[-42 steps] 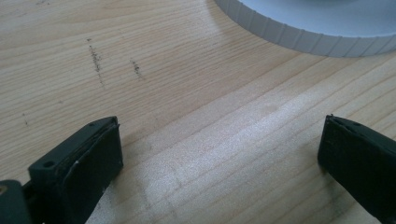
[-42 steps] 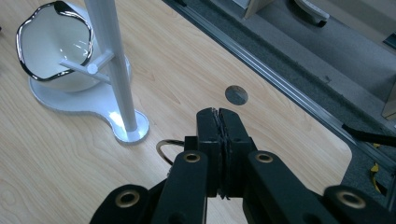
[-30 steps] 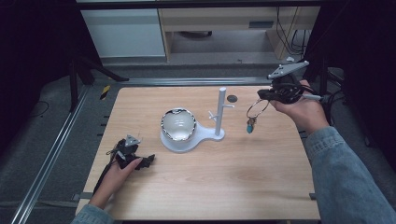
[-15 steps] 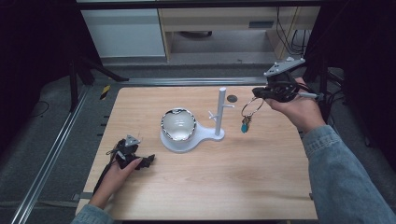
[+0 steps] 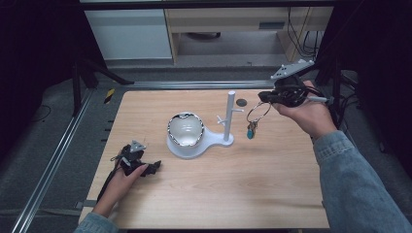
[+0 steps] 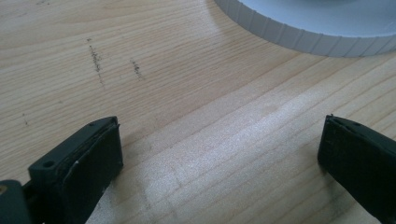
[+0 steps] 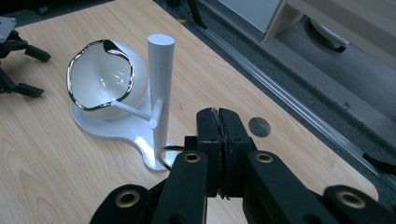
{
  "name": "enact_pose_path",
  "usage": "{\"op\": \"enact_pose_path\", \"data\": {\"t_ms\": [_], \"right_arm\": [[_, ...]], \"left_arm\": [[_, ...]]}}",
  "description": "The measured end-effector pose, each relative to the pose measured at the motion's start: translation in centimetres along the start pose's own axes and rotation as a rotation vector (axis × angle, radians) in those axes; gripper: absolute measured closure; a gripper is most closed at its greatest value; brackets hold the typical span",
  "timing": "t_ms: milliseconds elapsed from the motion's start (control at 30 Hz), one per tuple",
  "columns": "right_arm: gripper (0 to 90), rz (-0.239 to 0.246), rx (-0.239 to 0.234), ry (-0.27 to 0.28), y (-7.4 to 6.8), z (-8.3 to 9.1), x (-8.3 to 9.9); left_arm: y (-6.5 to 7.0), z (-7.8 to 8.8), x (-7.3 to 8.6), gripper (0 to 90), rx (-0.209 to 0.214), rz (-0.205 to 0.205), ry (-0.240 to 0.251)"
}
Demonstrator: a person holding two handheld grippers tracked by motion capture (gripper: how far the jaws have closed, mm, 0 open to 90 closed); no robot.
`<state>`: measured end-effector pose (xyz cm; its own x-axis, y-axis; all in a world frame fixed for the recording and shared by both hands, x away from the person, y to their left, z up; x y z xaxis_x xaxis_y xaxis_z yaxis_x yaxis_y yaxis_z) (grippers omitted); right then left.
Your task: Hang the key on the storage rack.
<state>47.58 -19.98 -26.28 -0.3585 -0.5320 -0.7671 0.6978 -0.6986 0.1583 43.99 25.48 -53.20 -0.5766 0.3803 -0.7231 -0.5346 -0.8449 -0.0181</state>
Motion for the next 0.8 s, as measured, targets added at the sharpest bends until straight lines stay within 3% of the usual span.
{"op": "enact_pose_path", "data": {"t_ms": [800], "right_arm": [[88.9,0.036,-0.030,0.009,-1.5,-0.1,-1.5]], "left_arm": [[0.0,0.0,0.0,0.0,0.000,-0.003,-0.001]]}}
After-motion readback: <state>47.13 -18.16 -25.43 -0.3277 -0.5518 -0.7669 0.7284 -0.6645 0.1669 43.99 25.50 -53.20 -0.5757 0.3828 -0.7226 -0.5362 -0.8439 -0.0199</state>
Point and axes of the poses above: each handheld gripper's, and its own axes: z roughly backward along the jaws, x roughly out of its underside, y roughly to its right, the point moved 2 cm from there along -z, roughly forward along the jaws, and after that the axes turned 2 degrees about -z, right-handed, at the moved point
